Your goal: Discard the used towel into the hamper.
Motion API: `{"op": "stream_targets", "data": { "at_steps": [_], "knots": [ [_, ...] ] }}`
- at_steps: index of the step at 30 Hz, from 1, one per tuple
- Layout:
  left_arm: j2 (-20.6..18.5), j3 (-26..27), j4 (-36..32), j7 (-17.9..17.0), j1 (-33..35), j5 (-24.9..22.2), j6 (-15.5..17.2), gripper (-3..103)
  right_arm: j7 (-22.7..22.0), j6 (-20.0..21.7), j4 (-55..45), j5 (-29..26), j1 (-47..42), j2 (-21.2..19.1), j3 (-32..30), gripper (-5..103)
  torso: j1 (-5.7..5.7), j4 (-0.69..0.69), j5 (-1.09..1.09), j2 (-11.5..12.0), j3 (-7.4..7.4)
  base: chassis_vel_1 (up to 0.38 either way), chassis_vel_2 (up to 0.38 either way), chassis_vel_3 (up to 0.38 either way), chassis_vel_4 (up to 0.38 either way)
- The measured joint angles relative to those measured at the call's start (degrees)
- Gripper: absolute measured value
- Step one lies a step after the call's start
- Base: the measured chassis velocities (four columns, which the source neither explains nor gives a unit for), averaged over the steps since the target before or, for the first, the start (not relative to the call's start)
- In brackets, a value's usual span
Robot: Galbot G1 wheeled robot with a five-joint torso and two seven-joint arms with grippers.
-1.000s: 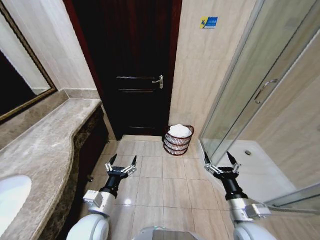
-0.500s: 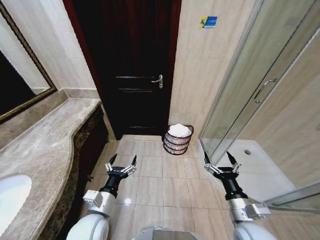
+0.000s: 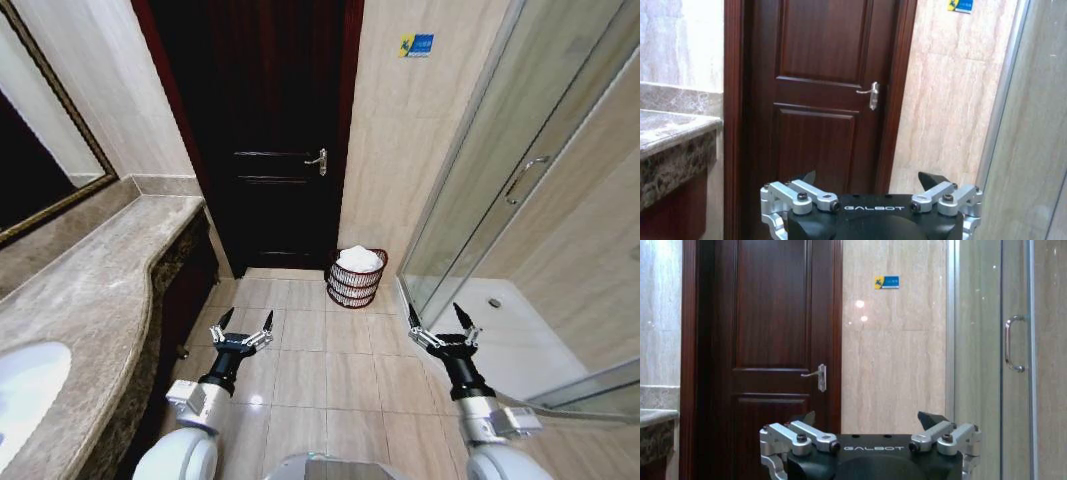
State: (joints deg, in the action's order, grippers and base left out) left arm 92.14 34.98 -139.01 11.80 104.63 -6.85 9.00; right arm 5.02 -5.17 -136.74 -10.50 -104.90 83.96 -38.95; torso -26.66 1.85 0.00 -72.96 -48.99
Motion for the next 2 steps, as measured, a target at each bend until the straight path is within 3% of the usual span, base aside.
{"op": "stream_targets", "data": {
  "at_steps": [2],
  "knots": [
    [0.0,0.0,0.0,0.0,0.0,0.0,0.0,100,0.0,0.0,0.0,0.0,0.0,0.0,0.0,100,0.0,0.0,0.0,0.0,0.0,0.0,0.0,0.0,0.0]
  ]
}}
